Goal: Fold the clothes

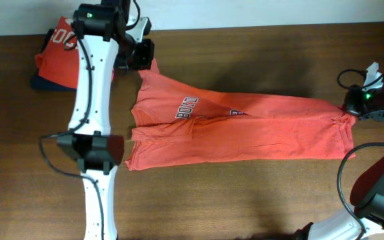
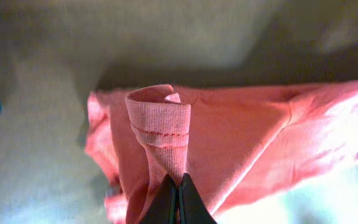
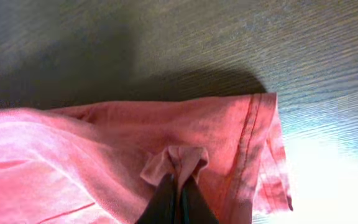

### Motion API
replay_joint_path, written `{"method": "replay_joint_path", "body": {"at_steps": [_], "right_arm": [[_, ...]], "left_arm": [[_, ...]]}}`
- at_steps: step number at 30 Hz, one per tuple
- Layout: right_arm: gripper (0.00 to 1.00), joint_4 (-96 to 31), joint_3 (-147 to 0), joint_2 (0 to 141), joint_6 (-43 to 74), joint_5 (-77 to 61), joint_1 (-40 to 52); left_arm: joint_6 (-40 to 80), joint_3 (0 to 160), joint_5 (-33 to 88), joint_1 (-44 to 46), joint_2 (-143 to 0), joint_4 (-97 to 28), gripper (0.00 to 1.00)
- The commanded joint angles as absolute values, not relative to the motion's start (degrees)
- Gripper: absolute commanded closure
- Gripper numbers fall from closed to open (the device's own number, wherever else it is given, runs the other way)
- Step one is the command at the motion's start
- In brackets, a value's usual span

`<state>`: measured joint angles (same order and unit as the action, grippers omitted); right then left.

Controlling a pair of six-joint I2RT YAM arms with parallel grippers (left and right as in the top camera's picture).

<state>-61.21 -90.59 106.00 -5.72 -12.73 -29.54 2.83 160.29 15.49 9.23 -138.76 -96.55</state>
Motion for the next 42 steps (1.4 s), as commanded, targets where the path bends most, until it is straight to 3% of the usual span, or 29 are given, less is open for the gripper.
{"method": "replay_joint_path", "body": {"at_steps": [1,17,42], "right_arm": [[0.96,-63.35,-92.82,104.49,-5.06,-11.79,-29.67],[0.96,-74.63,-98.41,105.16,0.95,-3.09,-29.67],[0.96,-74.15,-96.95,118.52,1.87,6.09,-30.96]], "left_arm": [[3.36,149.93,13.28,8.82,-132.22,-96.73,0.99],[2.94,118.76,12.21,8.82,-128.11,-96.73,0.99],[2.96,107.59,8.51,8.71,-128.14,-96.03,0.99]]}}
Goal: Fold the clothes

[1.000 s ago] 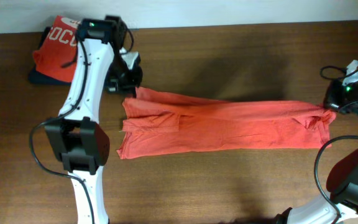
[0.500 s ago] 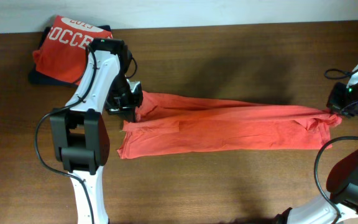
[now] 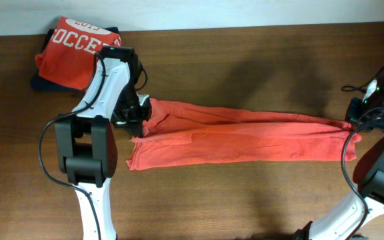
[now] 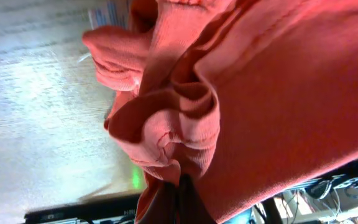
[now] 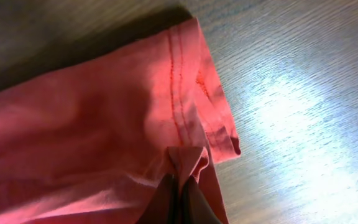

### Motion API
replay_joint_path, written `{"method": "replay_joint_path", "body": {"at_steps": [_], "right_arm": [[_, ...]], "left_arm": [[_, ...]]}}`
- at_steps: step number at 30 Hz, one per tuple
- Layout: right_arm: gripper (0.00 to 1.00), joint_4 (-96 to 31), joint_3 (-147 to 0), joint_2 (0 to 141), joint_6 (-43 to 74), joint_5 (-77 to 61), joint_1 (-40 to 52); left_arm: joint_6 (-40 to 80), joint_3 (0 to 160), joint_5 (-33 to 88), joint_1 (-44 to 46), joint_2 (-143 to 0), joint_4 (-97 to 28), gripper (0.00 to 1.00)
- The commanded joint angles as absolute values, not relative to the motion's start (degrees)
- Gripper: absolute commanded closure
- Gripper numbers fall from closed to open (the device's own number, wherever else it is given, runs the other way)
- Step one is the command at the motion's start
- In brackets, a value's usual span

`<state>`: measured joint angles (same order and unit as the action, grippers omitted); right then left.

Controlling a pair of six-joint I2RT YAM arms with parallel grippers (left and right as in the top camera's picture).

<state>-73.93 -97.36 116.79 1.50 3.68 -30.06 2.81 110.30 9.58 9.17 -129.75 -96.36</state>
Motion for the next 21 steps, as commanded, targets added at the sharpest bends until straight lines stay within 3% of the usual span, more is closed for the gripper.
{"method": "replay_joint_path", "body": {"at_steps": [1,16,19,21], "right_arm": [[0.96,-74.15,-96.95,119.22,2.09,6.09,-31.18],[0.96,-72.42,-94.91,124.09,2.26,6.28,-31.57],[0.86,-72.38,-94.87,124.09,2.26,6.26,-31.57],[0.6,-72.58,-94.87,124.09,2.5,6.22,-31.57]], "left_arm": [[2.96,106.78,8.51,8.71,-128.14,-95.68,0.99],[2.96,101.49,7.62,8.71,-128.14,-92.58,0.99],[2.96,101.49,7.62,8.71,-128.14,-92.53,0.99],[2.96,101.49,7.6,8.71,-128.14,-92.58,0.69]]}}
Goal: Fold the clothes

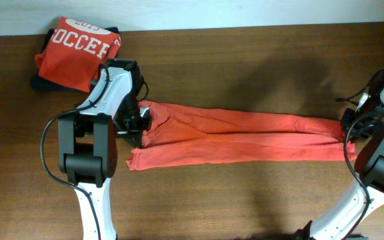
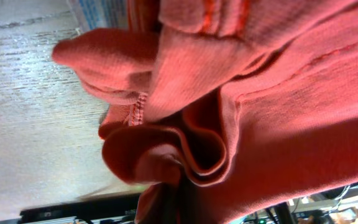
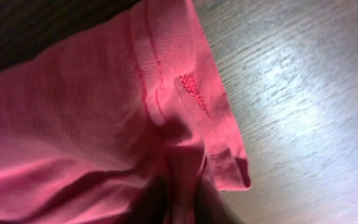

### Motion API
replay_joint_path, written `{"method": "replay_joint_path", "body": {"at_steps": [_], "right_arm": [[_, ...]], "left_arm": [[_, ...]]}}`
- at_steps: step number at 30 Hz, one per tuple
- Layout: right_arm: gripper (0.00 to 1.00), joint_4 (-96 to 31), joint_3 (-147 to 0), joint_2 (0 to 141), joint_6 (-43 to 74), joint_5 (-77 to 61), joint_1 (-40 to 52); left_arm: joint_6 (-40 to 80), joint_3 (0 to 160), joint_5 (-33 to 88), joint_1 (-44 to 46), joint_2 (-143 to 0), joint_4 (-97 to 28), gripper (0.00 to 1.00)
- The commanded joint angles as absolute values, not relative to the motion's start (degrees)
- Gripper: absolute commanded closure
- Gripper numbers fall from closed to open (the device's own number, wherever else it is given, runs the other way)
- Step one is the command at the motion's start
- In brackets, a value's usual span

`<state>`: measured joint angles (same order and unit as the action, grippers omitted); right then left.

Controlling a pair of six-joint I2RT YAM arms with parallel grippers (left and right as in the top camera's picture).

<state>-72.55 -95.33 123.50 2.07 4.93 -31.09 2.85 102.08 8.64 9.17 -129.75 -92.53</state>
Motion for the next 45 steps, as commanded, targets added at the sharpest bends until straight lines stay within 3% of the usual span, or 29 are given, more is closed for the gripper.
{"method": "replay_joint_path", "body": {"at_steps": [1,2,4,5,18,20,21,22,23,26,32,35,40,45], "right_arm": [[0.58,-72.58,-94.87,124.09,2.46,5.85,-31.57],[0.55,-72.47,-94.96,124.09,2.48,5.56,-31.57],[0.31,-72.4,-96.01,124.07,2.37,3.33,-31.57],[0.29,-72.53,-96.84,124.07,2.13,1.78,-31.57],[0.25,-87.09,-122.32,123.7,-1.48,-9.02,-27.77],[0.3,-87.46,-122.02,123.85,-1.45,-9.02,-26.74],[0.37,-87.53,-121.43,123.92,-1.43,-9.02,-26.26],[0.49,-87.5,-120.66,123.92,-1.45,-8.99,-25.91],[0.71,-87.5,-118.67,123.92,-1.43,-8.75,-25.39],[0.95,-85.95,-113.75,123.92,-1.45,-8.38,-25.15],[0.96,-80.64,-105.34,123.92,-1.45,-7.09,-25.15],[0.96,-79.4,-102.96,123.92,-1.5,-8.49,-25.08],[0.96,-78.43,-102.17,123.92,-9.72,-25.8,-24.32],[0.96,-78.32,-102.15,123.92,-12.23,-33.21,-20.58]], "left_arm": [[2.96,101.49,7.6,8.71,-128.14,-92.62,0.56],[2.94,101.49,7.46,8.71,-128.14,-92.75,0.52],[2.94,101.49,6.28,8.71,-128.14,-93.49,0.42],[2.94,101.49,5.63,8.71,-128.14,-93.82,0.39],[2.96,117.8,10.76,8.91,-128.11,-95.02,0.37],[2.98,118.96,11.75,8.99,-128.11,-93.89,0.37],[2.96,119.0,12.36,8.99,-128.11,-92.9,0.38],[2.96,118.98,12.97,9.02,-128.14,-92.29,0.39],[2.96,118.91,13.32,9.13,-128.4,-91.61,0.46],[2.96,118.91,13.32,9.82,-128.68,-89.97,0.6],[2.96,118.87,13.32,12.8,-128.68,-87.61,0.77],[2.96,118.87,13.3,14.55,-129.14,-87.37,0.78],[2.96,118.87,13.3,16.84,-131.76,-86.06,0.79],[2.96,118.87,13.3,17.37,-134.82,-85.89,0.82]]}}
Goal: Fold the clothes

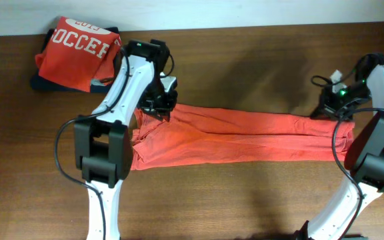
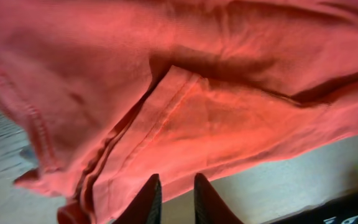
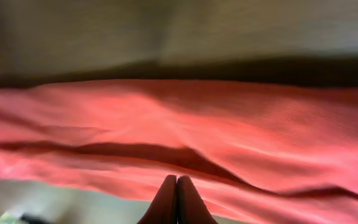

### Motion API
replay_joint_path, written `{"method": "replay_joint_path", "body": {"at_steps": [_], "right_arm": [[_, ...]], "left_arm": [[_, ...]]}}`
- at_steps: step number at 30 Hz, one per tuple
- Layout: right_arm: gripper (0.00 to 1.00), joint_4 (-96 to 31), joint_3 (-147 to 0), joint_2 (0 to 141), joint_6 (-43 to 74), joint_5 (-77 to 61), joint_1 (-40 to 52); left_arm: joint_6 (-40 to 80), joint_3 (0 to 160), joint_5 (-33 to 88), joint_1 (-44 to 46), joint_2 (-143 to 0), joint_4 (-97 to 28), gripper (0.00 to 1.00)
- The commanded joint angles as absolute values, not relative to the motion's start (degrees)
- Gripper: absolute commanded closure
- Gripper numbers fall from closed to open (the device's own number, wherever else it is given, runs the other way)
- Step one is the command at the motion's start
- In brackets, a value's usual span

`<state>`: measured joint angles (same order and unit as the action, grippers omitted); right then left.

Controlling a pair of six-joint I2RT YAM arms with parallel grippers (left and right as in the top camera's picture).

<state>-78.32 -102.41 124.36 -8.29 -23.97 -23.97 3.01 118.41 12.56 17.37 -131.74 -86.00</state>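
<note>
An orange shirt lies on the wooden table as a long narrow strip, folded lengthwise, running left to right. My left gripper hovers over the strip's upper left part. In the left wrist view the left gripper is open, with bare table between its fingers and the shirt beyond them. My right gripper is at the strip's upper right edge. In the right wrist view the right gripper is shut over the shirt, with no cloth seen pinched.
A stack of folded clothes, an orange printed shirt on something dark blue, sits at the table's far left corner. The white wall edge runs along the back of the table.
My left gripper has let go of the shirt's left end, stands open, and is now up and to the right. My right gripper has left the right end and sits further up-left.
Both grippers first pinched the far edge of the spread shirt, left at the collar end, right at the hem. Then that edge was down over the near half, making a narrow strip. Now the strip lies flat and the left gripper is open.
</note>
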Motion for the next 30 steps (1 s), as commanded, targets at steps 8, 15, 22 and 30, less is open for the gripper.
{"method": "replay_joint_path", "body": {"at_steps": [8,15,22,30], "right_arm": [[0.96,-75.2,-101.75,124.09,-11.53,-33.17,-7.35],[0.96,-68.18,-101.75,124.14,-4.58,-25.67,4.12],[0.96,-65.56,-101.75,124.14,-2.26,-23.11,12.58],[0.96,-64.9,-101.08,124.14,-0.56,-17.08,18.98]], "left_arm": [[2.96,118.87,12.64,17.37,-135.37,-84.79,0.82],[2.96,118.87,12.64,17.37,-135.37,-83.85,0.82],[2.96,118.87,12.64,17.37,-135.37,-83.26,0.82],[2.96,118.87,12.64,17.37,-135.37,-82.87,0.82]]}}
